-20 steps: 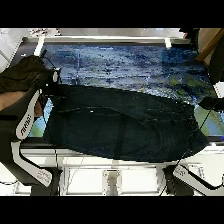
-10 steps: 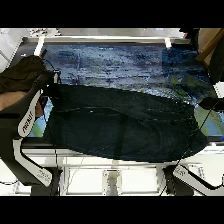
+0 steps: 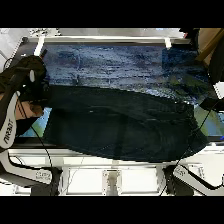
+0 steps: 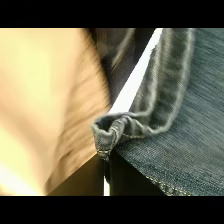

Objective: Fold the clothes and pants, and hang the long-sleeved shirts on hangers.

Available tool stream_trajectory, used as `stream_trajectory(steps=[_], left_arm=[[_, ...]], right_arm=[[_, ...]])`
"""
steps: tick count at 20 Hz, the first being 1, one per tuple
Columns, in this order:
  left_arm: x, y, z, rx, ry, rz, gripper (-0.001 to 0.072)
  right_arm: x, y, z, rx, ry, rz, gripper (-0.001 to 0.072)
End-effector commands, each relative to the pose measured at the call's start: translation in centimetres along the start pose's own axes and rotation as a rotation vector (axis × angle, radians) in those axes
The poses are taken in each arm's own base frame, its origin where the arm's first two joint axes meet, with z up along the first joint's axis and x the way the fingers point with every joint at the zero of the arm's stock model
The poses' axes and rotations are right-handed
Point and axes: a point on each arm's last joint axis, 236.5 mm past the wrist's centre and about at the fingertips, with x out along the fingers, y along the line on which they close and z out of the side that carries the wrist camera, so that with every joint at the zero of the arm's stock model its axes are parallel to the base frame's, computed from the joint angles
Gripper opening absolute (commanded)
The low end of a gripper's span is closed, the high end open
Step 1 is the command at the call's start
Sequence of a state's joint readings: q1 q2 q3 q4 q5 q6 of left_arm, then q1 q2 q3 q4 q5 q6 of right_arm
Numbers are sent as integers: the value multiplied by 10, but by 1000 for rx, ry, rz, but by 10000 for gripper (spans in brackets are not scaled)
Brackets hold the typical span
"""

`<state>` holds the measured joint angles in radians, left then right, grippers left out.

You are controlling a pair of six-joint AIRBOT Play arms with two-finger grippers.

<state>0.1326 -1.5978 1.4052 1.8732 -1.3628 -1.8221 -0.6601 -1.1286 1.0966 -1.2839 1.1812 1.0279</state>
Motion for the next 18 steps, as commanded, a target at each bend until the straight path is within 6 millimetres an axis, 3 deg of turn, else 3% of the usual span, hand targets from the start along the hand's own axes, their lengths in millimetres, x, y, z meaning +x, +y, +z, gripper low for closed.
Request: stream_trajectory(steps=[1,2,3,6,10,14,15,18], left_arm=[[17,13,-40,-74,114,-29,130],[22,8,-46,-75,130,-47,400],[25,3,-45,-77,123,-65,512],[16,-16,-12,-136,-22,-165,512],[-40,-38,72,-241,-413,-355,513],[-59,-41,91,-137,-480,-362,584],[-61,-39,95,-119,-493,-355,591],[-65,-40,113,-37,-530,-336,591]], right_arm=[[0,1,-1,2,3,6,414],[0,1,-1,2,3,6,415],[0,1,-1,2,3,6,416],[0,1,0,2,0,4,416],[14,-5,0,56,14,7,416],[66,-1,-8,178,89,99,420],[80,2,-6,211,90,130,458],[116,-1,16,320,14,175,466]])
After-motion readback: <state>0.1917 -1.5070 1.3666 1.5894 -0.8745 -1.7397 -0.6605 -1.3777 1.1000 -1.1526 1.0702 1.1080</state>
